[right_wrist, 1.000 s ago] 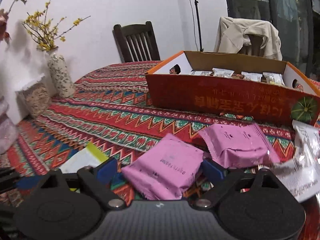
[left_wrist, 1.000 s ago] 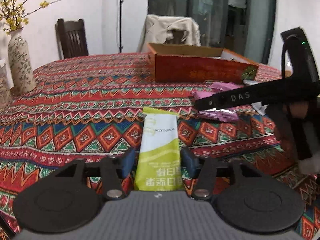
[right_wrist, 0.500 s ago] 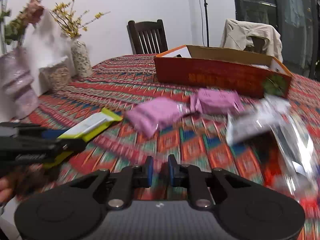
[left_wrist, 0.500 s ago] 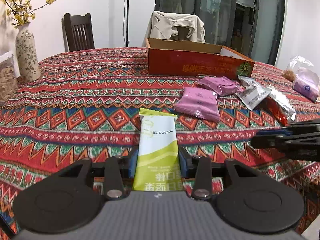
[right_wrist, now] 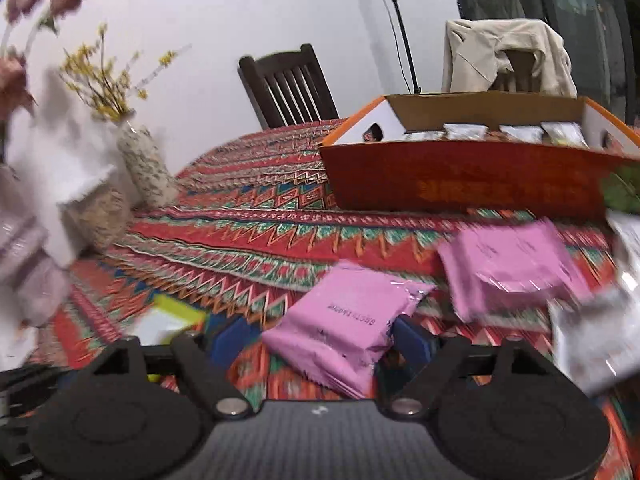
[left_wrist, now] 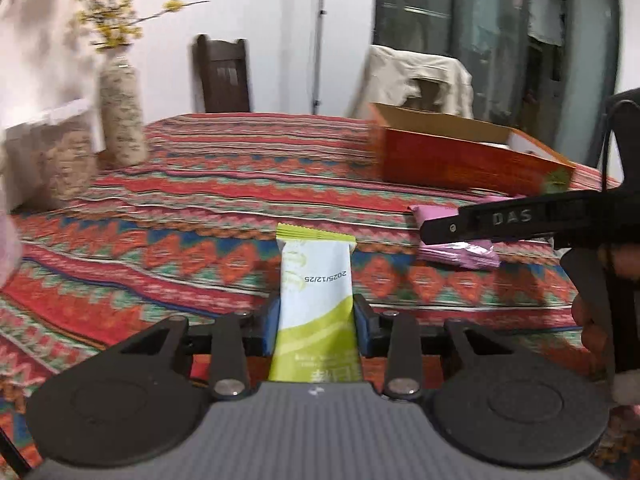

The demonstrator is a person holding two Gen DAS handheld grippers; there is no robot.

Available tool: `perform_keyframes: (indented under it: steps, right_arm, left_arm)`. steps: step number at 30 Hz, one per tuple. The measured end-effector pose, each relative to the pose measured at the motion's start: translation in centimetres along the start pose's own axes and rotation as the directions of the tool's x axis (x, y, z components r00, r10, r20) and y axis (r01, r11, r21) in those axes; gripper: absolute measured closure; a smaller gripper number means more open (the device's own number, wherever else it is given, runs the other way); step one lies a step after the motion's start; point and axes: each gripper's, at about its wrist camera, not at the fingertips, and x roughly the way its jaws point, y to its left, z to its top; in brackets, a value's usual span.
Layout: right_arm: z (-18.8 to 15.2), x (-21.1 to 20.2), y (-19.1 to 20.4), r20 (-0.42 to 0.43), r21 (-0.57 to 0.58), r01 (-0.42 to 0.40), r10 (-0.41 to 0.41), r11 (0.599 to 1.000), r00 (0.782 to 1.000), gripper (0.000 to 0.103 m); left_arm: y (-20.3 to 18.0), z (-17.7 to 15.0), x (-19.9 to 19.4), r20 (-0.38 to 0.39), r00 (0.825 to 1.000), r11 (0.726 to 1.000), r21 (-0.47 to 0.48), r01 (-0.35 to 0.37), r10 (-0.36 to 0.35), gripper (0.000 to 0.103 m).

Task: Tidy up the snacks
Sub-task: 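Grasp a green-yellow bar with the left tool while the right tool grasps a pink packet, then carry the green-yellow bar in the left tool toward the box while the right tool carries the pink packet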

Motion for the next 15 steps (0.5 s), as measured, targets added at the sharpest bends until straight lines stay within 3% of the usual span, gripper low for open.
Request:
perform_keyframes:
  steps: [3,8,10,11,15]
  right_arm:
    - [0.6,2.8,2.4,-0.009,-0.091,0.051,-0.052,0.995,0.999,0.023]
    - [1.5,5.1,4.0,-0.018,-0.146,0.085,-0.088,0.986,0.996,0.024]
    - [1.7,5.5,4.2,-0.013,-0.17,0.104,-0.108,0.98,0.994,0.03]
    - [1.6,5.5,4.2,-0.006,-0.187,0.117,-0.12,0.975,0.993,0.041]
    - [0.5,3.2,3.5,-0.006,-0.204,0.086,-0.089,0.975,0.996,0.042]
  left_arm:
    - [1.5,0.0,0.3,-0.012,1.0,0.999,-0.023,-0.025,0.025,0.066]
    - [2.8,-0.2,0.8,-0.022,0.999,0.998,-0.054,-0.036,0.035,0.066]
    - [2.7,-0.2,0.6,-0.015,0.999,0.998,-0.046,-0.041,0.04,0.066]
    - [2.4,-0.2,0.5,-0.012,0.999,0.998,-0.037,-0.046,0.045,0.066]
    - [0.7,-0.3,-0.7,-0.009,1.0,1.0,-0.003,-0.019,0.019,0.066]
